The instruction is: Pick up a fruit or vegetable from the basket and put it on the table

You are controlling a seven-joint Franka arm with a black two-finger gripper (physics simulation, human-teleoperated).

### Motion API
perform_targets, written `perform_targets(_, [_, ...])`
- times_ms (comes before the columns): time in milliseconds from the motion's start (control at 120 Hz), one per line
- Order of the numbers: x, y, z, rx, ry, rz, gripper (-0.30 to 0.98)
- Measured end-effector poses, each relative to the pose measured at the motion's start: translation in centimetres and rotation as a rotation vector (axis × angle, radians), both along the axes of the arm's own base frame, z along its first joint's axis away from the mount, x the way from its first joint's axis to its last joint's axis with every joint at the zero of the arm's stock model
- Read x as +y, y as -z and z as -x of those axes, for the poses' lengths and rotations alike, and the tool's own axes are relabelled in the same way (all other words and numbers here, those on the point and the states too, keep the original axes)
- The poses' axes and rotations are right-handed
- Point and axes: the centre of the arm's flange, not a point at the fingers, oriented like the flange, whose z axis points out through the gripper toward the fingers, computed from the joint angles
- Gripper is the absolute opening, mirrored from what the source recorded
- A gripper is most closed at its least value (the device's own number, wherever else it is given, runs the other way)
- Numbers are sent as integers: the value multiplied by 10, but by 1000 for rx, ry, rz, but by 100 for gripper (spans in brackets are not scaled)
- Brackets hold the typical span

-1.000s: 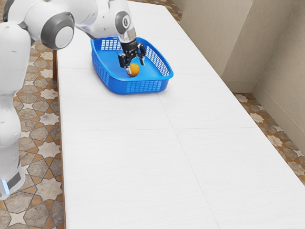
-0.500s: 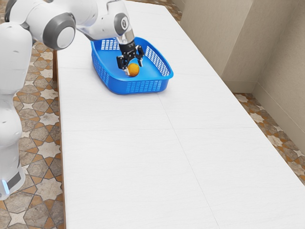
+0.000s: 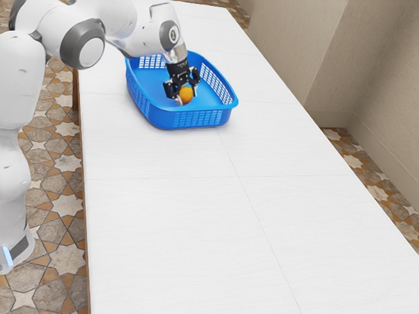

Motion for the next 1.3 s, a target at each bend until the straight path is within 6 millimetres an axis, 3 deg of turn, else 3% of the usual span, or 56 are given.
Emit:
perform_targets(133, [-4, -16, 0, -19, 5, -12, 37])
perform_targets(192, [-18, -45, -7, -59, 33, -35, 36])
perform_targets(250, [-47, -86, -19, -106, 96, -79, 37])
perform_targets(342, [-132, -165, -35, -164, 266, -197, 37])
perform_targets(417, [-211, -206, -43, -172, 406, -278, 38])
perform_targets(542, [-349, -221, -55, -130, 601, -310, 37])
perform_targets(583, [-382, -221, -53, -107, 632, -307, 37])
perform_targets(625, [-402, -221, -50, -81, 639, -305, 37])
perform_targets(767, [-424, -215, -45, -6, 579, -287, 37])
perform_targets(850, [-436, -211, -44, 24, 542, -266, 51])
perform_targets(958, [-460, -208, -42, 52, 497, -235, 61])
perform_targets(1067, [-452, -194, -42, 102, 411, -207, 65])
perform_targets(1117, [-446, -203, -43, 95, 364, -194, 66])
perform_targets(1225, [-447, -264, -43, 93, 260, -153, 67])
perform_targets(1300, [-438, -273, -38, 157, 191, -103, 68])
